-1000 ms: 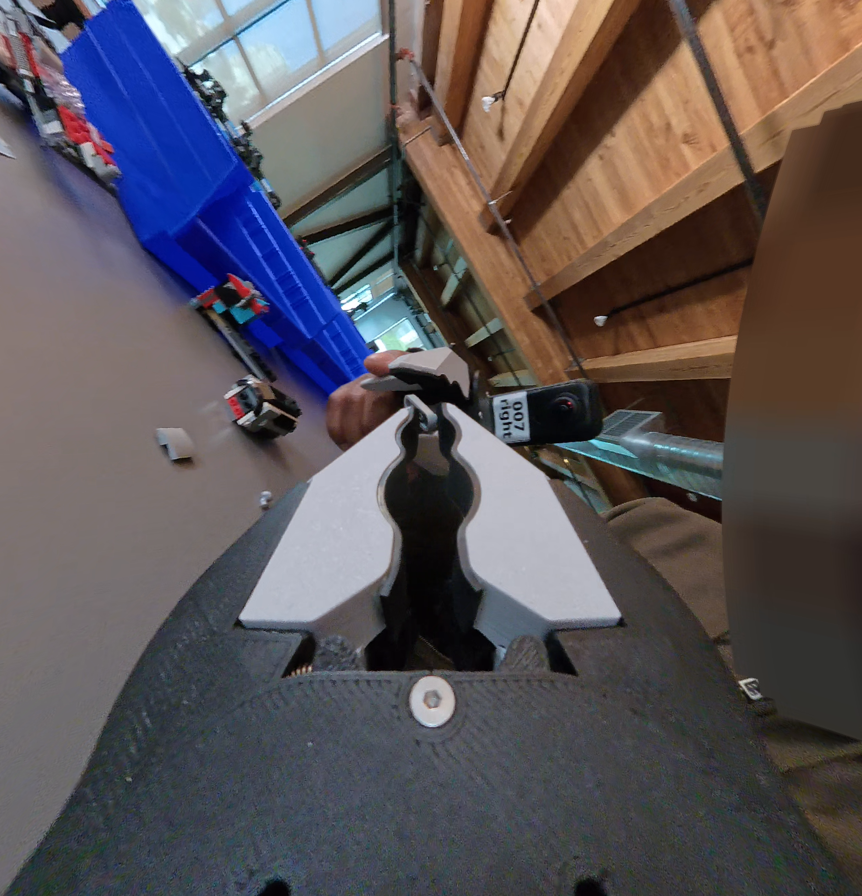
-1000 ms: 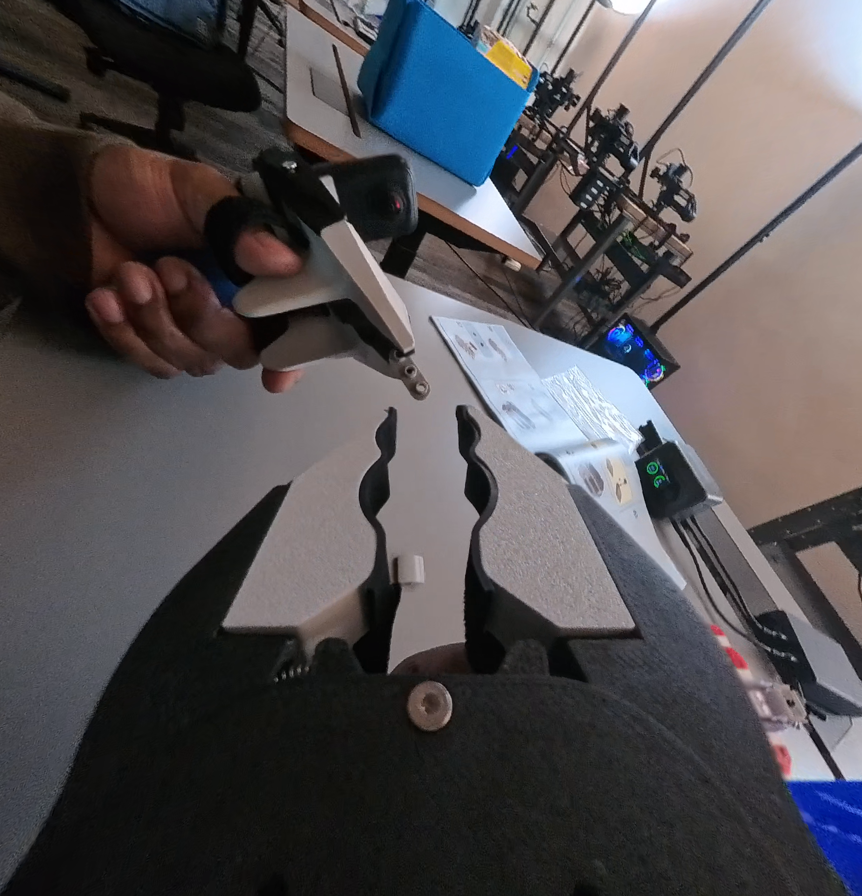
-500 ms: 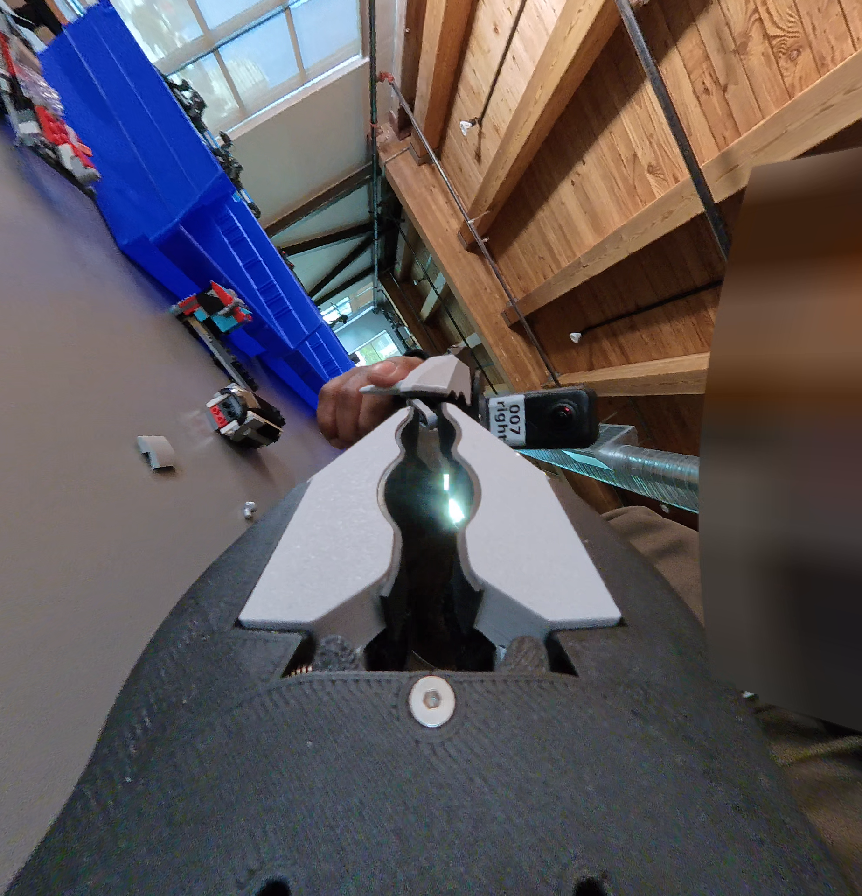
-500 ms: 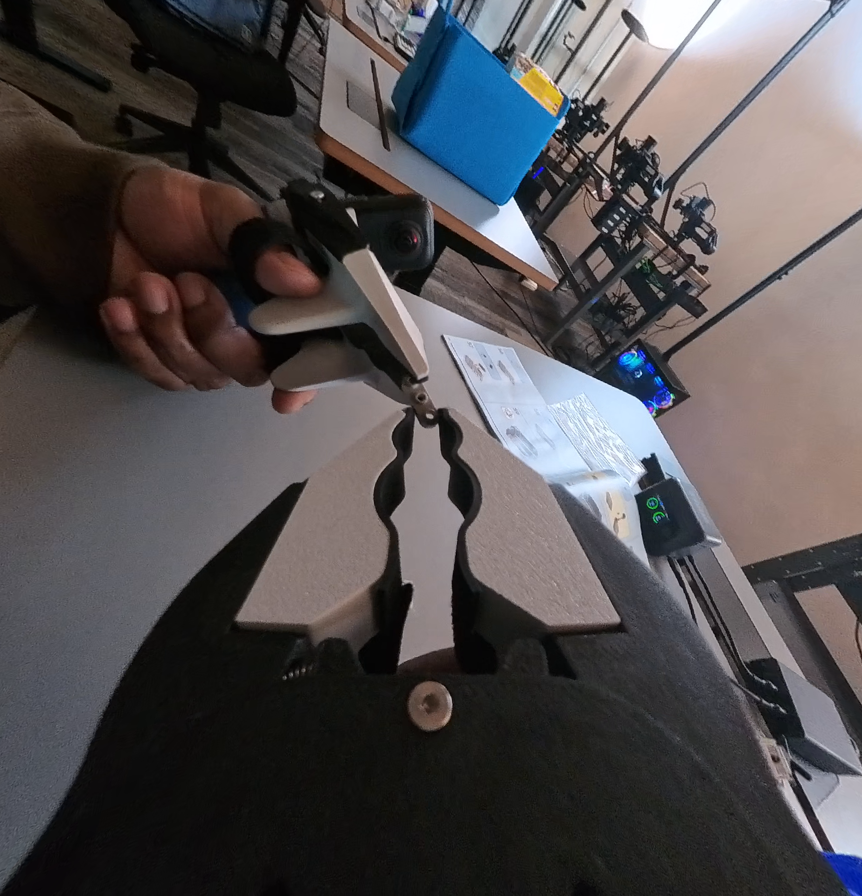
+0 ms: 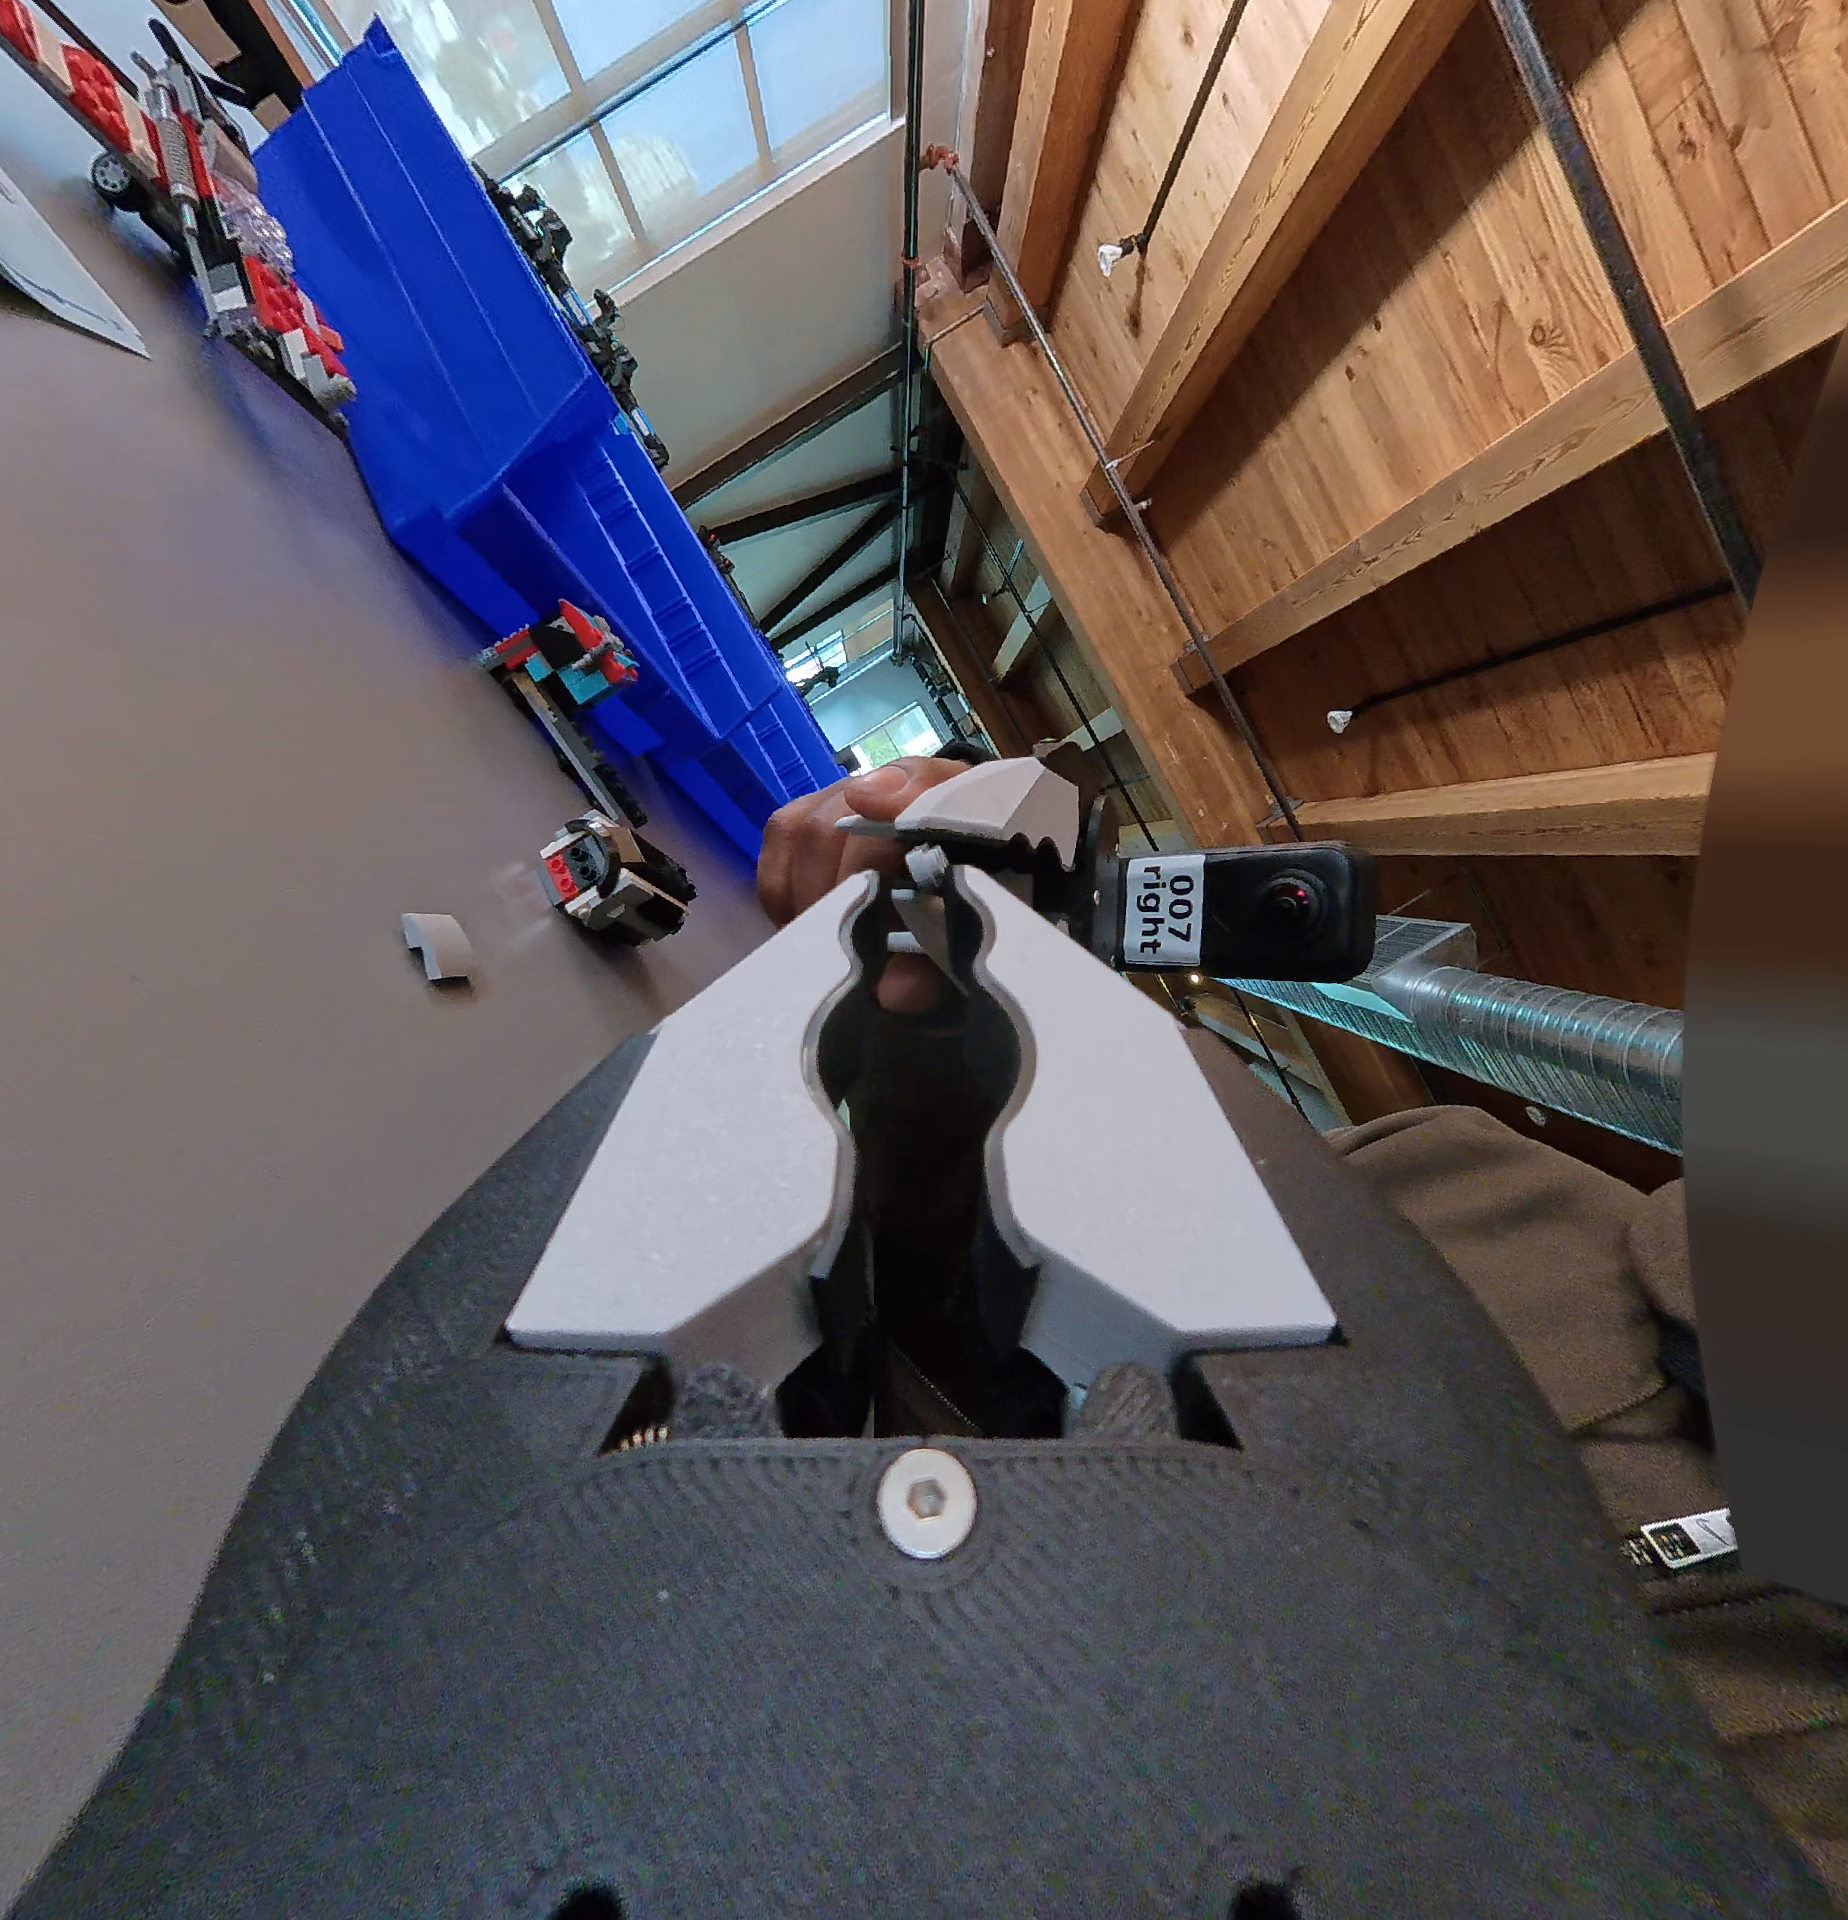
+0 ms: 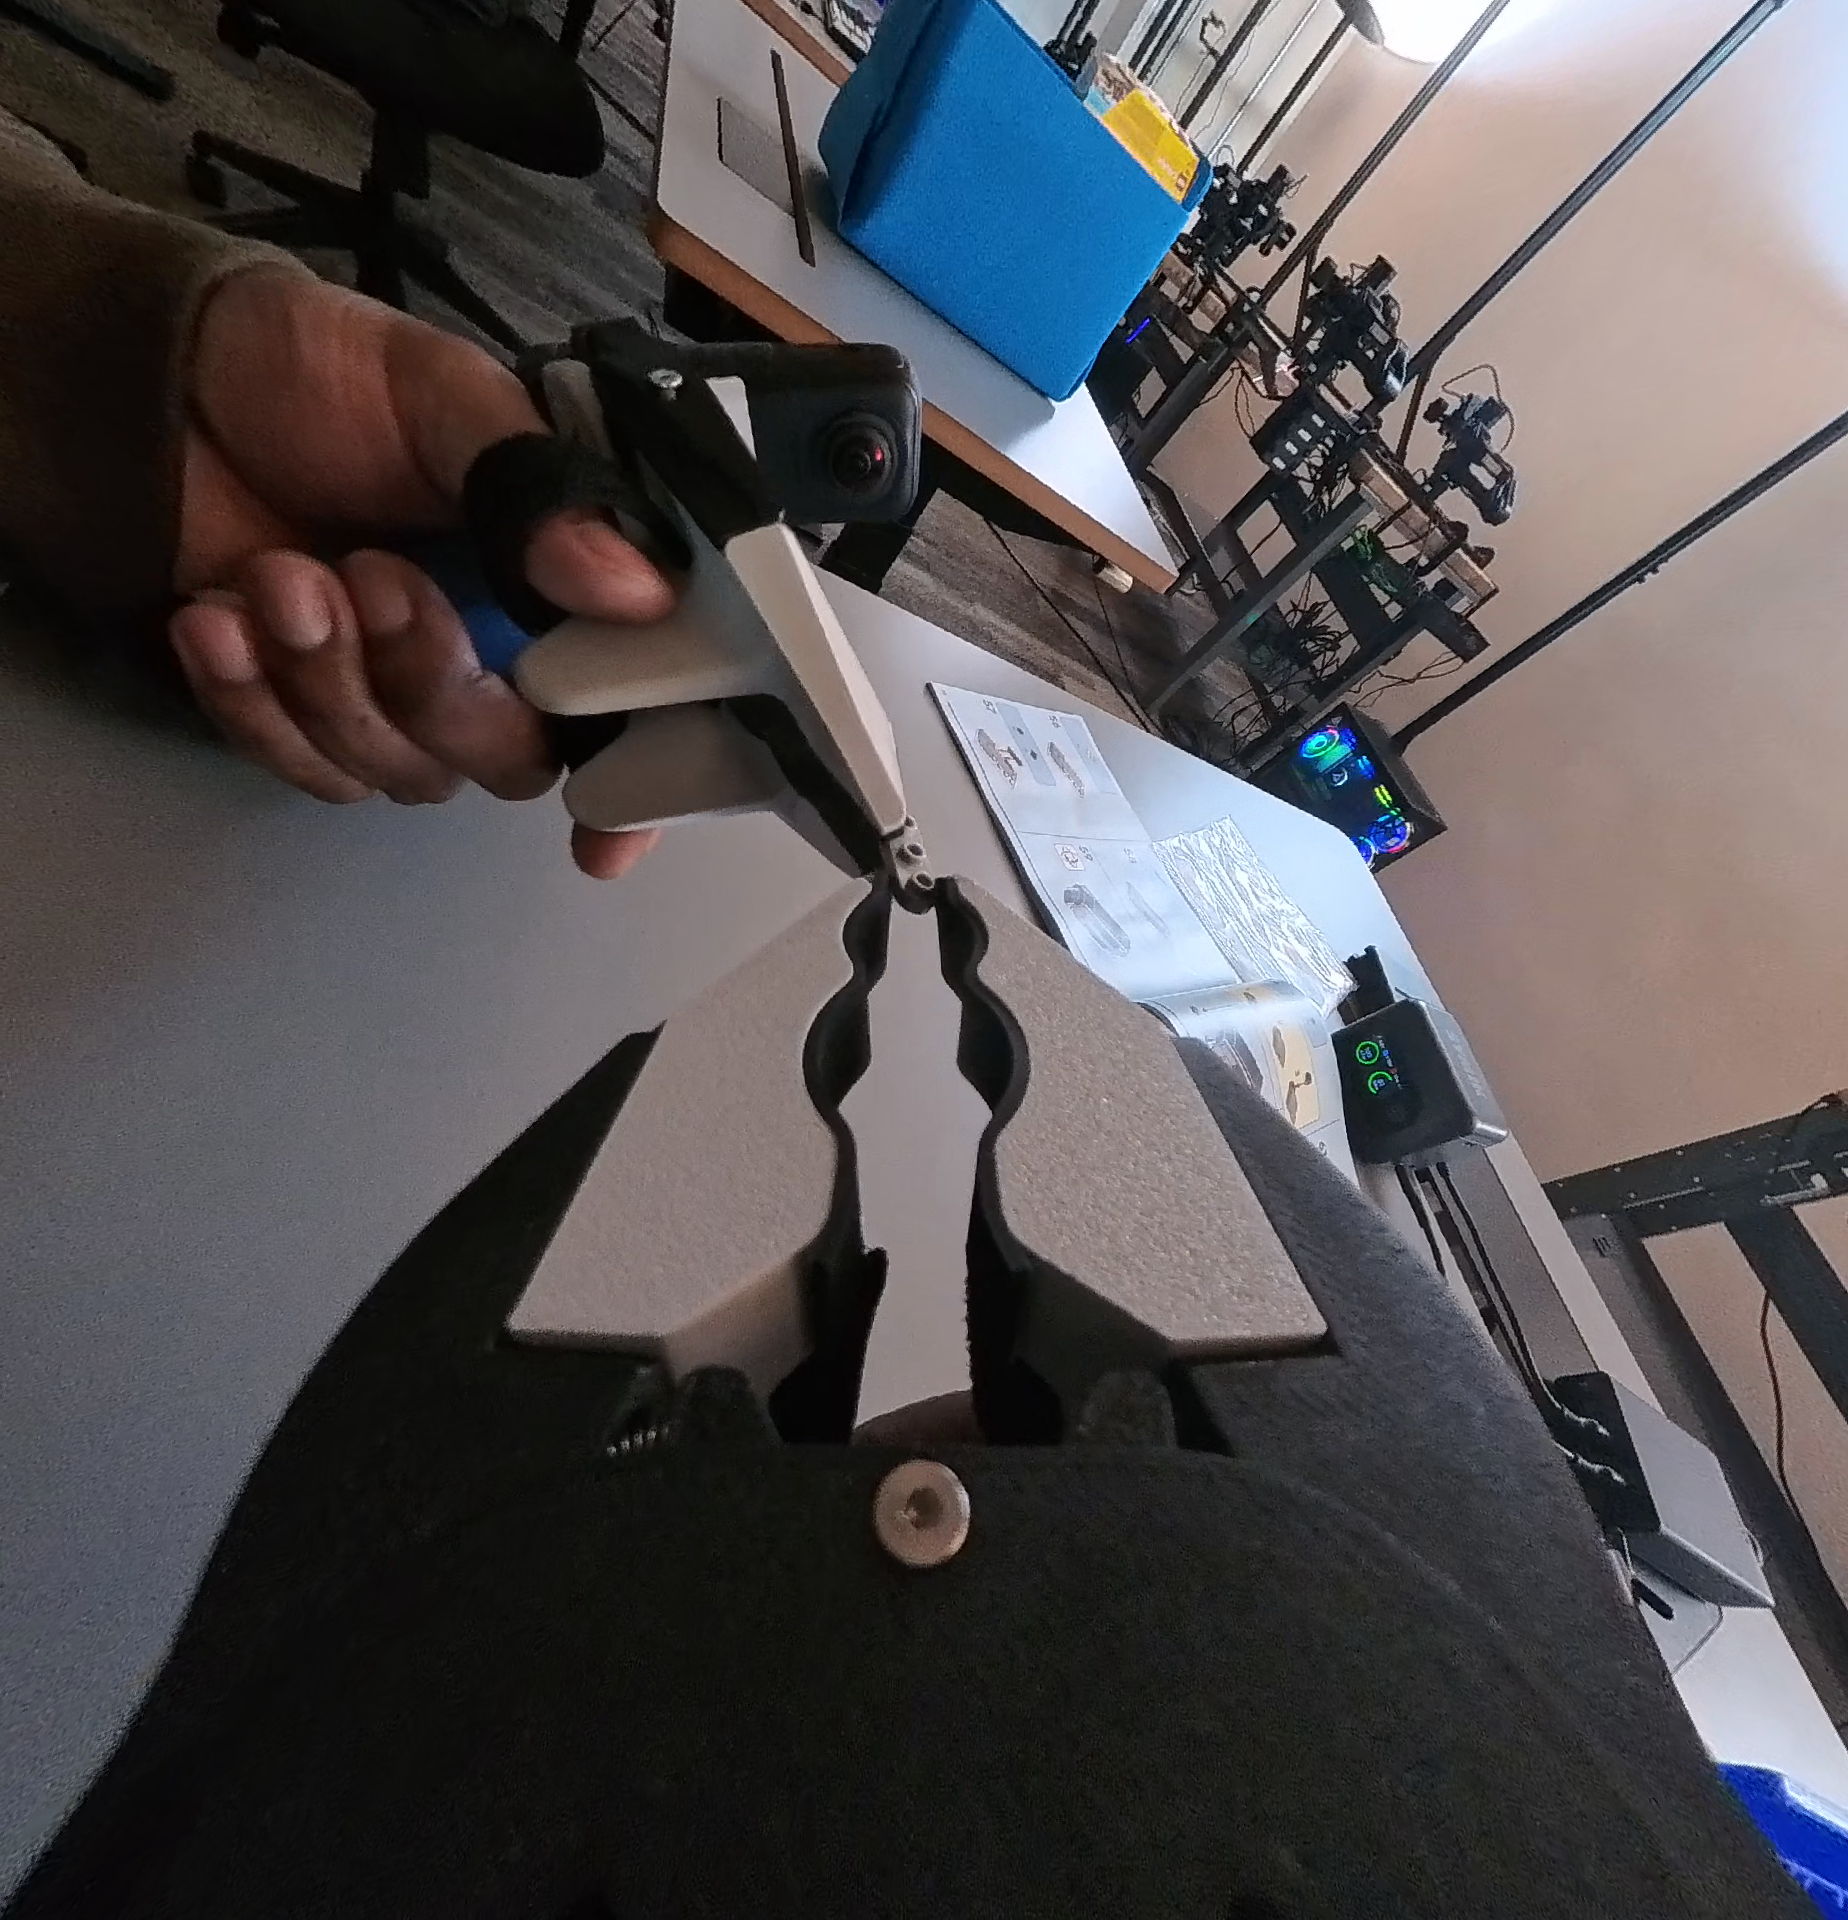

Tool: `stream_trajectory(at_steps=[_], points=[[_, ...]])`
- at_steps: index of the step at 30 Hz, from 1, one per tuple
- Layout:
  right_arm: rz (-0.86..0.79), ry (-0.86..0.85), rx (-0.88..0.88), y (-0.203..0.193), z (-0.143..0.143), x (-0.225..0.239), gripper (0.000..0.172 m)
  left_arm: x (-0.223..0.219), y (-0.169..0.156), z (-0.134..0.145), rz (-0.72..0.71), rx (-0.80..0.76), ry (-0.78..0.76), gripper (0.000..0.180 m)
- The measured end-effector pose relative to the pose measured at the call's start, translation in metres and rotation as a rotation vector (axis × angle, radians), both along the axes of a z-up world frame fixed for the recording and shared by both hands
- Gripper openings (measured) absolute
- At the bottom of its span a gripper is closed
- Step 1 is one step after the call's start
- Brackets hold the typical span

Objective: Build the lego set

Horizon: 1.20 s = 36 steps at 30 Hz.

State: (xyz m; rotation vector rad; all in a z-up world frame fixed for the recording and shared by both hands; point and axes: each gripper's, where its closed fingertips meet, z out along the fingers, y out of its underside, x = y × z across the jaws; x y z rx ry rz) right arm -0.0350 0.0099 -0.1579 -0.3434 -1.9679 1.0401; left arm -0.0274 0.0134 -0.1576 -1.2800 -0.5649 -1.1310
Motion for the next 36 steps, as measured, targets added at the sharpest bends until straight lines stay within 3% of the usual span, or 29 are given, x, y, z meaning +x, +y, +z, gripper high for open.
stream_trajectory(at_steps=[36], points=[[0.024,0.026,0.008,-0.0017,-0.0013,0.0003,0.010,-0.0030,-0.0023,0.0028,0.000,0.033,-0.022,0.006]])
